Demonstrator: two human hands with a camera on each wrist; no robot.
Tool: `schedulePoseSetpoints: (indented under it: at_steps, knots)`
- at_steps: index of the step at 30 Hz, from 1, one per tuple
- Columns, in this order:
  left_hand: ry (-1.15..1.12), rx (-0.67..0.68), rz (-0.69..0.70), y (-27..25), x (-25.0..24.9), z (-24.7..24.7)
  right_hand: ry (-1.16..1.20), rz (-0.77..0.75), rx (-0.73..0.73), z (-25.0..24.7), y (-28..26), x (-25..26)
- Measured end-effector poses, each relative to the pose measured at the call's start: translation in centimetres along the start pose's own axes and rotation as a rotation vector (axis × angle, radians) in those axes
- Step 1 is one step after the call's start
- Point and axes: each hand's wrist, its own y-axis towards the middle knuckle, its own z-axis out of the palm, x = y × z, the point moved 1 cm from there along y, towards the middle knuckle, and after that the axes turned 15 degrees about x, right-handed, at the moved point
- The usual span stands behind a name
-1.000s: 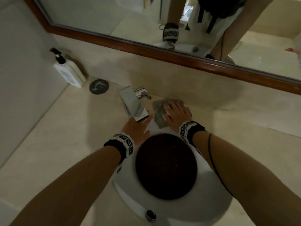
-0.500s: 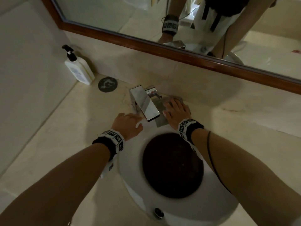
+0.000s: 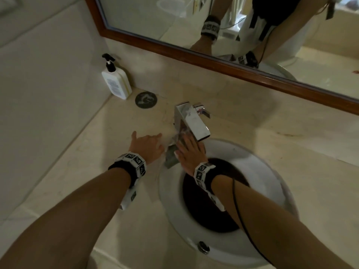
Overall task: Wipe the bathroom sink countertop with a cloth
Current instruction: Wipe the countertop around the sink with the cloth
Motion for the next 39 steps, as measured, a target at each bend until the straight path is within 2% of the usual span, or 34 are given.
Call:
schedulePoseSetpoints:
  at_steps: [6, 8, 10, 12, 14, 17, 19, 23, 26, 34, 39]
  knots:
    - [-0.140, 0.012, -0.058, -0.7, 5.2, 1.1, -0.010, -0.104, 0.018, -0.6, 0.9, 4.8]
    - [-0.175, -0.020, -0.063, -1.3, 6.4, 1.2, -0.037, -0.108, 0.086, -1.6, 1.6, 5.5]
    - [-0.246, -0.080, -0.035, -1.7, 7.0, 1.3, -0.043, -0.102, 0.165, -2.0, 2.1, 5.5]
    - [-0.334, -0.141, 0.054, -1.8, 6.4, 1.6, -0.086, -0.108, 0.143, -2.1, 1.6, 5.3]
    - [-0.347, -0.151, 0.174, -1.6, 4.6, 1.9, -0.079, -0.071, 0.110, -2.0, 0.4, 4.7]
    - [-0.274, -0.015, 0.274, -1.3, 1.0, 3.1, -0.039, 0.008, 0.149, -1.3, -2.1, 3.0]
    - [-0.240, 0.036, 0.258, -0.8, -0.9, 4.3, -0.027, 0.055, 0.170, -0.8, -3.5, 1.7]
    - [-0.239, 0.002, 0.101, 0.3, -2.8, 6.2, 0.010, 0.154, 0.211, -0.1, -5.4, 0.0]
    - [-0.237, -0.026, 0.053, 0.4, -3.0, 6.2, 0.060, 0.186, 0.241, 0.2, -6.0, 0.0]
    - [-0.263, 0.024, 0.049, 3.3, -0.2, 4.6, 0.120, 0.269, 0.258, -0.4, -6.1, 1.3]
    - [-0.214, 0.009, 0.145, 6.1, 1.4, 1.1, 0.154, 0.417, 0.196, -1.2, -4.4, 0.8]
